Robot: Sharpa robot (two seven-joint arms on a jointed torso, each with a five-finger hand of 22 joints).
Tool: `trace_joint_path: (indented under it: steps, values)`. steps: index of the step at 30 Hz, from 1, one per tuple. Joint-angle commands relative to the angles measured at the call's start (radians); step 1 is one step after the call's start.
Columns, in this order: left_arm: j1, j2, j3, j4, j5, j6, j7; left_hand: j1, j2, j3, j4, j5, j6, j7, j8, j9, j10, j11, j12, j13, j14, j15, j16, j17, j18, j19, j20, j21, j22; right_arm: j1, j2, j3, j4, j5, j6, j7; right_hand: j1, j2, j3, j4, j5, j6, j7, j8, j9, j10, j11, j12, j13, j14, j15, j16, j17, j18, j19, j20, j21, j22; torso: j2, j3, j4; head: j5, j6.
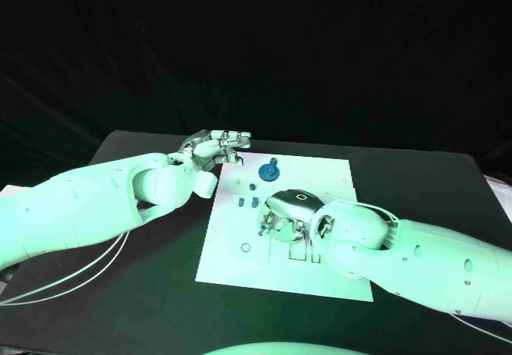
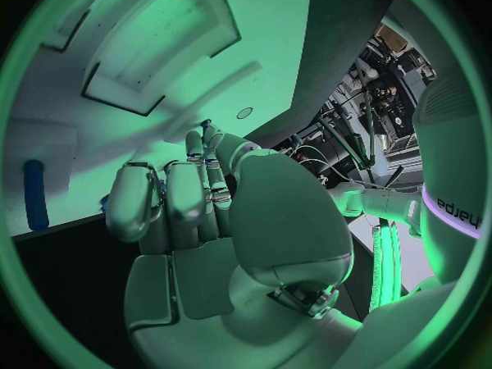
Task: Assemble the parts on the task board
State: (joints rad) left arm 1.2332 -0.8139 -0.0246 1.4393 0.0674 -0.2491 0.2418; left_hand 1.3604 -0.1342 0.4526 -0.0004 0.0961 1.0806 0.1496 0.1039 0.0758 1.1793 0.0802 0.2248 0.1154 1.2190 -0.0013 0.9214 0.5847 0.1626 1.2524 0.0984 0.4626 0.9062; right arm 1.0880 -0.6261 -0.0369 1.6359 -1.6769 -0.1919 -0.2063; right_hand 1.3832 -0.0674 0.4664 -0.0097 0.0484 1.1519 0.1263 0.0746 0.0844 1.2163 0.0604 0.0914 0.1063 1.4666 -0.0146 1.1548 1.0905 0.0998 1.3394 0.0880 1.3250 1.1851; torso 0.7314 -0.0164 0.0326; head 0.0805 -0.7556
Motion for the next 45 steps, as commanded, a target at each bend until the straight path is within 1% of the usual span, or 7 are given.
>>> trace_joint_path:
  steps: [1,13,18,29,34,39,45]
  values:
    - [0.000,0.003,0.001,0.000,-0.007,0.023,0.001,-0.002,0.005,-0.005,0.001,0.005,-0.002,0.002,0.004,-0.001,-0.006,-0.002,0.005,0.002,-0.004,0.000,-0.004,-0.001,0.019,-0.009,0.000,-0.003,-0.001,-0.002,0.006,-0.002,-0.006,-0.038,0.022,0.005,-0.011,-0.001,0.007,0.002,0.004,0.000,0.007,0.001,0.002,0.003,0.007,-0.007,-0.001,0.030,0.000,0.005,0.001,-0.012,0.003,0.003,0.003,-0.001,0.000,-0.0005,0.0004,0.000,-0.001]
    - [0.000,0.001,0.001,0.000,-0.009,0.025,-0.005,-0.003,0.005,-0.006,0.001,0.005,-0.004,0.002,0.004,-0.002,-0.008,-0.001,0.006,0.002,-0.005,0.000,-0.004,-0.002,0.019,-0.010,0.000,-0.005,-0.002,-0.008,0.026,-0.007,-0.027,-0.047,0.052,-0.003,-0.021,-0.007,0.004,0.003,0.004,-0.006,0.009,-0.004,0.000,-0.002,0.010,-0.013,-0.004,0.029,0.002,0.003,-0.003,-0.011,-0.002,0.004,-0.001,-0.007,0.001,-0.0003,-0.0002,0.001,-0.004]
    - [0.000,0.000,0.001,0.000,-0.010,0.024,-0.008,-0.003,0.005,-0.007,0.001,0.005,-0.004,0.002,0.004,-0.002,-0.008,-0.001,0.007,0.002,-0.006,0.001,-0.005,-0.002,0.019,-0.010,0.000,-0.005,-0.003,-0.008,0.029,-0.008,-0.035,-0.042,0.053,-0.002,-0.066,-0.048,-0.024,0.017,0.015,-0.079,0.034,-0.014,-0.015,-0.069,0.034,-0.028,-0.023,0.023,0.022,-0.010,-0.020,-0.006,-0.019,0.019,-0.018,-0.031,0.000,-0.0002,-0.0001,0.002,-0.006]
    - [0.000,0.000,0.001,-0.003,-0.020,0.023,-0.011,-0.001,0.004,-0.008,-0.001,0.004,-0.004,0.002,0.004,-0.002,-0.010,-0.001,0.008,0.002,-0.007,0.001,-0.005,-0.004,0.019,-0.011,0.001,-0.007,-0.004,-0.009,0.011,-0.009,-0.024,-0.031,-0.068,0.001,-0.088,-0.073,-0.111,0.023,0.024,-0.131,0.045,-0.010,-0.016,-0.166,0.050,-0.011,-0.039,0.014,0.035,-0.023,-0.042,0.007,-0.057,0.034,-0.059,-0.088,0.000,0.0008,0.0001,0.002,-0.006]
    - [0.000,-0.001,0.000,-0.004,-0.020,0.022,-0.013,-0.001,0.004,-0.008,-0.001,0.004,-0.004,0.002,0.004,-0.002,-0.010,-0.001,0.008,0.002,-0.007,0.001,-0.005,-0.004,0.019,-0.011,0.001,-0.007,-0.004,-0.009,-0.034,-0.007,0.015,-0.001,-0.148,0.017,-0.080,-0.068,-0.130,0.022,0.039,-0.125,0.044,-0.006,-0.013,-0.168,0.050,0.009,-0.037,0.012,0.035,-0.027,-0.048,0.007,-0.055,0.035,-0.060,-0.088,-0.001,0.0009,0.0005,0.001,-0.003]
    - [0.000,-0.001,0.000,-0.007,-0.020,0.021,-0.013,0.003,0.004,-0.008,-0.004,0.002,-0.005,0.003,0.004,-0.002,-0.011,-0.001,0.009,0.002,-0.009,0.001,-0.006,-0.005,0.019,-0.011,0.001,-0.009,-0.005,0.002,-0.105,0.010,0.070,0.078,-0.157,0.032,-0.066,-0.057,-0.141,0.018,0.056,-0.119,0.036,-0.005,-0.012,-0.156,0.043,0.036,-0.035,0.011,0.030,-0.032,-0.056,0.008,-0.054,0.032,-0.063,-0.091,-0.001,0.0003,0.0001,-0.003,0.002]
    - [0.000,-0.002,0.000,-0.009,-0.021,0.022,-0.013,0.003,0.004,-0.008,-0.004,0.002,-0.005,0.003,0.004,-0.002,-0.011,-0.001,0.009,0.002,-0.009,0.001,-0.006,-0.005,0.019,-0.011,0.001,-0.009,-0.005,0.060,-0.209,0.023,0.109,0.133,-0.111,0.023,-0.056,-0.060,-0.148,0.010,0.058,-0.121,0.026,-0.006,-0.012,-0.157,0.038,0.046,-0.037,0.009,0.027,-0.040,-0.066,0.009,-0.058,0.029,-0.068,-0.097,-0.002,-0.0011,-0.0041,-0.012,0.006]
